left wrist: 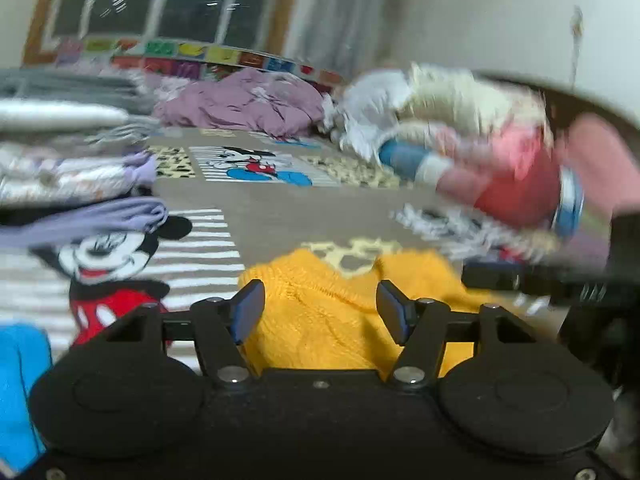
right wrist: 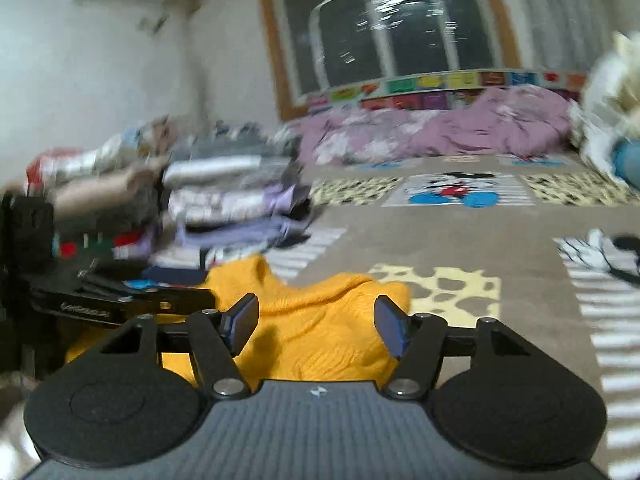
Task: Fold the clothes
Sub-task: 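Grasp the folded sweater edge with both grippers side by side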
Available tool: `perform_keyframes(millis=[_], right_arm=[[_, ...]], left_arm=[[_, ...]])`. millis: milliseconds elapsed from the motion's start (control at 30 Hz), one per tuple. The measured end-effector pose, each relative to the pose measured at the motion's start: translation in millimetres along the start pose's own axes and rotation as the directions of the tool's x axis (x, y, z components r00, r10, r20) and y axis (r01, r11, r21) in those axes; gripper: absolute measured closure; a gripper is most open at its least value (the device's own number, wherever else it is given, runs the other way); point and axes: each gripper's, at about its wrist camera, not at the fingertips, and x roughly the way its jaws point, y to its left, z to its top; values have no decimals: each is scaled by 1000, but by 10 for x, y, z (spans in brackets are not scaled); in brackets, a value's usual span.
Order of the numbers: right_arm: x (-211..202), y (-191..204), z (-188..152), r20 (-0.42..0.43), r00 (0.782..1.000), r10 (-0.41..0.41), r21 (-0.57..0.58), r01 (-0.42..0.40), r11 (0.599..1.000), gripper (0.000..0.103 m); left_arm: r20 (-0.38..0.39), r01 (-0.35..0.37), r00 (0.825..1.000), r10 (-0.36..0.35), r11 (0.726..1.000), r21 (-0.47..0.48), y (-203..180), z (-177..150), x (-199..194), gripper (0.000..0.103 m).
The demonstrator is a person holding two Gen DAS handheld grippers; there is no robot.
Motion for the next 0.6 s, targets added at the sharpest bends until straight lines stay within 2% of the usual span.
perform_keyframes(millis=[100,200,267,333,433,600], right_arm=[[-145,-113,-34,-21,1000,-15,136,18,991,33],[-215,-266,-120,-52,999,3,293,12,956,29],[-229,-388,-194,-69,997,37,414,-5,910,25],[-222,-521,-299,-65,993,94,540,-44,841,23],[-162,-538,-318,-94,988,123,573,-47,818,22],[-53,-538,-327,-147,975,165,603,-43,796,12]], left_arm=[[-18,-2,1000,1,997,-82,71,-11,-137,40],[-50,-17,999,7,979,-205,168,-48,-206,40],[-71,-18,997,-4,952,-307,236,-73,-222,37],[-100,-28,995,-14,917,-399,294,-85,-199,30],[-146,-27,988,-54,866,-500,373,-92,-179,26],[-221,-40,971,-94,844,-535,378,-119,-90,25]])
